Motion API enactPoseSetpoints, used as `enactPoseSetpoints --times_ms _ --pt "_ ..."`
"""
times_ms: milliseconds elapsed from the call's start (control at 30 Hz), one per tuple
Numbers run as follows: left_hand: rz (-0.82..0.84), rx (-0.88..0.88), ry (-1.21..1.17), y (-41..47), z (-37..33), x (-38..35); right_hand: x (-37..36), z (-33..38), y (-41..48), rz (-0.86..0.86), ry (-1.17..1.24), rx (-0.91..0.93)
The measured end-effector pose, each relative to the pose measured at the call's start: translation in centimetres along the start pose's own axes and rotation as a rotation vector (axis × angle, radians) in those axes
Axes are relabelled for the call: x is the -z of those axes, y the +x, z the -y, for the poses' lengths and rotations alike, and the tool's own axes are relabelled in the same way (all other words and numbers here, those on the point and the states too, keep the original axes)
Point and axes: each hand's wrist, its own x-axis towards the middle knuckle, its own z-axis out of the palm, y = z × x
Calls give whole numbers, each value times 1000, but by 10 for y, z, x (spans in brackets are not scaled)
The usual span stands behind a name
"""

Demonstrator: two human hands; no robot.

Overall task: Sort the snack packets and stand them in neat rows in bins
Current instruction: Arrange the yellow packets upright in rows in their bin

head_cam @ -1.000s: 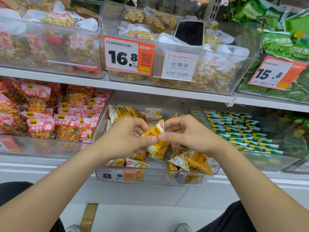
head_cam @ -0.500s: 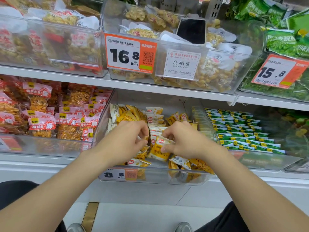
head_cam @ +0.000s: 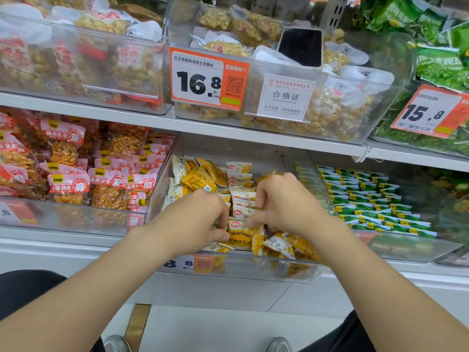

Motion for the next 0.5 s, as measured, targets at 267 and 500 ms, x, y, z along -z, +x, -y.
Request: enactPoseSetpoints --times_ms 267,500 --pt "-58 -51 26 3 -9 -4 18 -17 -25 296 -126 83" --pt "-140 -109 21 8 -16 -7 19 -17 -26 286 -44 80"
